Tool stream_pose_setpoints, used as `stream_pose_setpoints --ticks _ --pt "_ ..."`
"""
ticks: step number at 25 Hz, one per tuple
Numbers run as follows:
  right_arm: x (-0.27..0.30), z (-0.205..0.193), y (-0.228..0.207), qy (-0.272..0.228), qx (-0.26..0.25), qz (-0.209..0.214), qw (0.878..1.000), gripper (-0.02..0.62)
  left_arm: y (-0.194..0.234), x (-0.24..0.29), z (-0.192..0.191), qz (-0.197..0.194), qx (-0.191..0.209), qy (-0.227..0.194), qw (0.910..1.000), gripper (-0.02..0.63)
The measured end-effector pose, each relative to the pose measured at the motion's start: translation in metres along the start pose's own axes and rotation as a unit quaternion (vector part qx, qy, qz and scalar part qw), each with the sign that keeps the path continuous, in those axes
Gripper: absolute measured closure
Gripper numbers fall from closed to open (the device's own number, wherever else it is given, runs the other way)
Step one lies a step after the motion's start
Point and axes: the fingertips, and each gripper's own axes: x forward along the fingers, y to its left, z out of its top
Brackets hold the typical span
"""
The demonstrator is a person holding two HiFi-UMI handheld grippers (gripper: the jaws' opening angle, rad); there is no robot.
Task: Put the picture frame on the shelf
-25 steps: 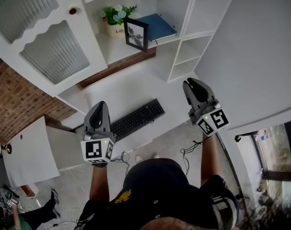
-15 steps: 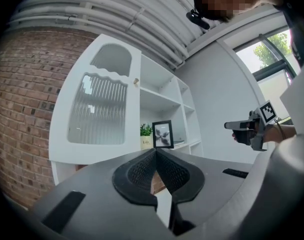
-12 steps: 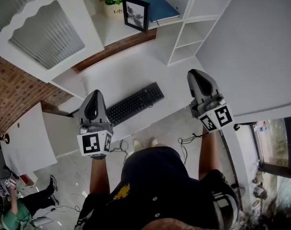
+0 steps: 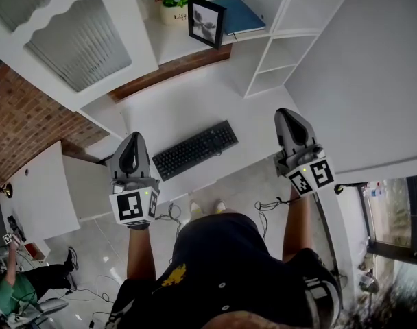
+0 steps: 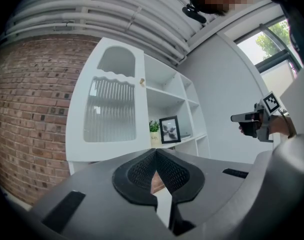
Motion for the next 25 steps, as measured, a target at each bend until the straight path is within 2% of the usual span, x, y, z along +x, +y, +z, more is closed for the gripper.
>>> stream_pose_setpoints --ticks 25 --pt "-0.003 -0.005 0.021 0.017 -0.016 0.002 1.0 0.588 0.003 -0.012 0.0 -0.003 0.005 0.003 1.0 0.588"
